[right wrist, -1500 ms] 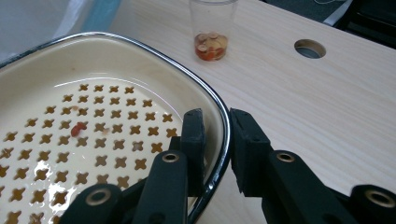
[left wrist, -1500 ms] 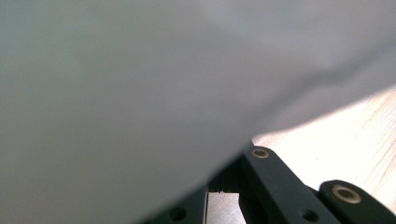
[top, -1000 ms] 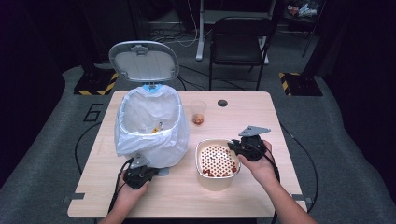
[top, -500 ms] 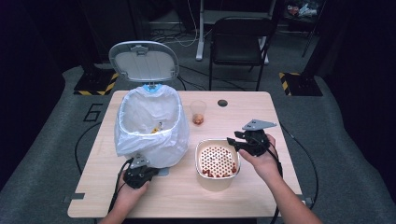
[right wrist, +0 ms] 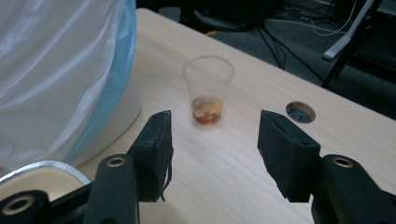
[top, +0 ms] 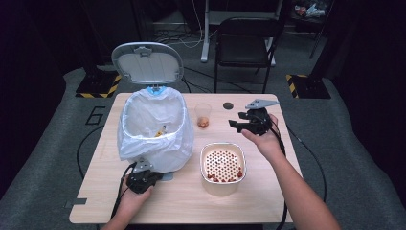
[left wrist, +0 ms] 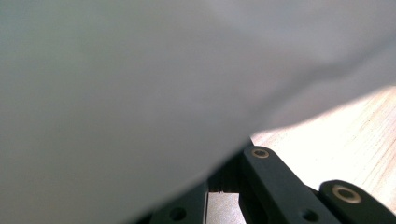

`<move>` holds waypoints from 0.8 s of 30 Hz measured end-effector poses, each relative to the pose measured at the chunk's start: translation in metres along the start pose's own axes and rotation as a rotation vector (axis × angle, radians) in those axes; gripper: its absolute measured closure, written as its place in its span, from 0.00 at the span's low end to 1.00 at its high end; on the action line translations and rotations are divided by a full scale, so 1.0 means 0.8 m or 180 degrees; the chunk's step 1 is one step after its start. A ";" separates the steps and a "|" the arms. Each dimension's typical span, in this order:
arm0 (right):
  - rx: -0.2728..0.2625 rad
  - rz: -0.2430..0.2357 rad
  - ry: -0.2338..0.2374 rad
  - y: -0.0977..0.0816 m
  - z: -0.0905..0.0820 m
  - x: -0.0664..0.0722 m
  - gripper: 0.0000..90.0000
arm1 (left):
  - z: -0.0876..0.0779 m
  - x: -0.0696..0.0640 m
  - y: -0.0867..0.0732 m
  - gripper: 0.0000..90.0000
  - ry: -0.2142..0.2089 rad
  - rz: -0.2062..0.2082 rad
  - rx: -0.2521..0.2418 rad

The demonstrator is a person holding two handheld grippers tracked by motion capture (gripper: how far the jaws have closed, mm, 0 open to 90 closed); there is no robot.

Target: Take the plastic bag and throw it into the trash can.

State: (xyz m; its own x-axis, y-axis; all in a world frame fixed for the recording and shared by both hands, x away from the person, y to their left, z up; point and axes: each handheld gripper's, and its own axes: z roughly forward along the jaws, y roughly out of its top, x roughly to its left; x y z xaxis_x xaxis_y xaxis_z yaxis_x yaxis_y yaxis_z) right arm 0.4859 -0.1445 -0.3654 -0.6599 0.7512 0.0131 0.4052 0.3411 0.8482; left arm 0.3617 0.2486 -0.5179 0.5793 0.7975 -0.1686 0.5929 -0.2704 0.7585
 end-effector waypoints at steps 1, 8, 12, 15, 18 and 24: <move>-0.0005 0.0017 0.0004 0.003 0.004 -0.002 0.47 | 0.000 0.000 0.000 1.00 0.0001 -0.0003 -0.0002; -0.0042 0.0002 -0.0020 0.028 0.036 -0.011 0.40 | 0.000 0.001 0.000 1.00 -0.0017 -0.0021 0.0000; -0.0083 -0.0027 -0.0030 0.040 0.049 -0.011 0.39 | 0.000 0.001 0.000 1.00 -0.0028 -0.0032 -0.0017; -0.0065 -0.0036 -0.0032 0.046 0.059 -0.012 0.40 | 0.000 0.001 -0.001 1.00 -0.0027 -0.0041 -0.0023; -0.0030 -0.0013 -0.0043 0.051 0.065 -0.011 0.41 | 0.000 0.001 -0.001 1.00 -0.0030 -0.0044 -0.0025; 0.0027 0.0000 -0.0032 0.058 0.090 -0.017 0.47 | 0.000 0.001 -0.001 1.00 -0.0035 -0.0051 -0.0027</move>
State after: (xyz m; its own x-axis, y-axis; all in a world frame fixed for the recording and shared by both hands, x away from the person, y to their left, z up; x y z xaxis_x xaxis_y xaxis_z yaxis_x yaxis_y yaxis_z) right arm 0.5593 -0.0981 -0.3642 -0.6536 0.7568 0.0077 0.4105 0.3460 0.8437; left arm 0.3620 0.2494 -0.5187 0.5759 0.7957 -0.1875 0.5973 -0.2530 0.7610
